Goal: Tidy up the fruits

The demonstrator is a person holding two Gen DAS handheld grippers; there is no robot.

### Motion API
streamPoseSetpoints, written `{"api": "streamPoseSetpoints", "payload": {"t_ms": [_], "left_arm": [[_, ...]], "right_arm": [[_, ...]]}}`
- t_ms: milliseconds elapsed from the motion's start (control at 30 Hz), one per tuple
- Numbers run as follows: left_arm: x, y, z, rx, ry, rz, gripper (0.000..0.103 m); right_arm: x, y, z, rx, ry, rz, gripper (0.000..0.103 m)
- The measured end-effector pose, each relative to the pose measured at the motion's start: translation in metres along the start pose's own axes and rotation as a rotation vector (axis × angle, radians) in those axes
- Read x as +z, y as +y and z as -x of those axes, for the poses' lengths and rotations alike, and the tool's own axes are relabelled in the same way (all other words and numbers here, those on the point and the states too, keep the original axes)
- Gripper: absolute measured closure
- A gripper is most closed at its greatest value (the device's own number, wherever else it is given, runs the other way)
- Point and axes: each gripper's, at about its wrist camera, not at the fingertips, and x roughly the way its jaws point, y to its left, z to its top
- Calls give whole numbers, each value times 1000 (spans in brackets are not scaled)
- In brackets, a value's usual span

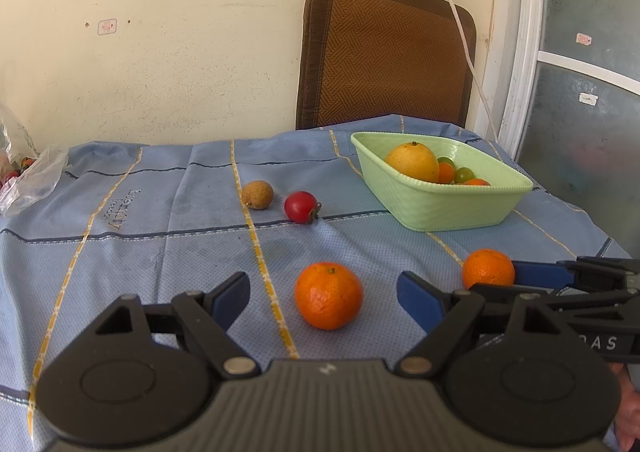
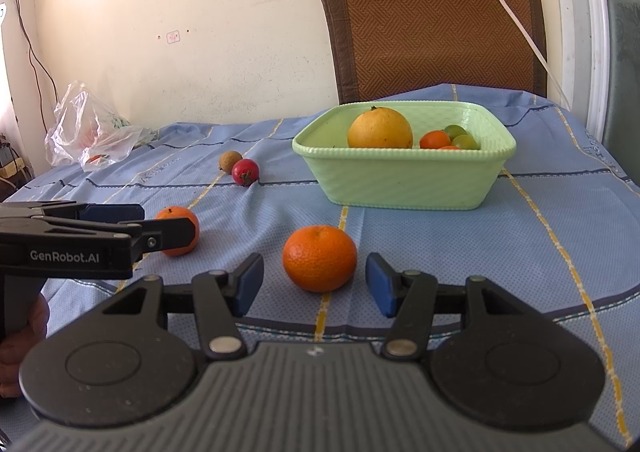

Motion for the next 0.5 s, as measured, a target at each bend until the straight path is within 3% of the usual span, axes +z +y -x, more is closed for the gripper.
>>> {"api": "streamPoseSetpoints", "payload": {"t_ms": [500], "left_arm": [[0,0,0,1,0,1,20]], "right_arm": [[-1,0,0,0,-1,-1,44]]}}
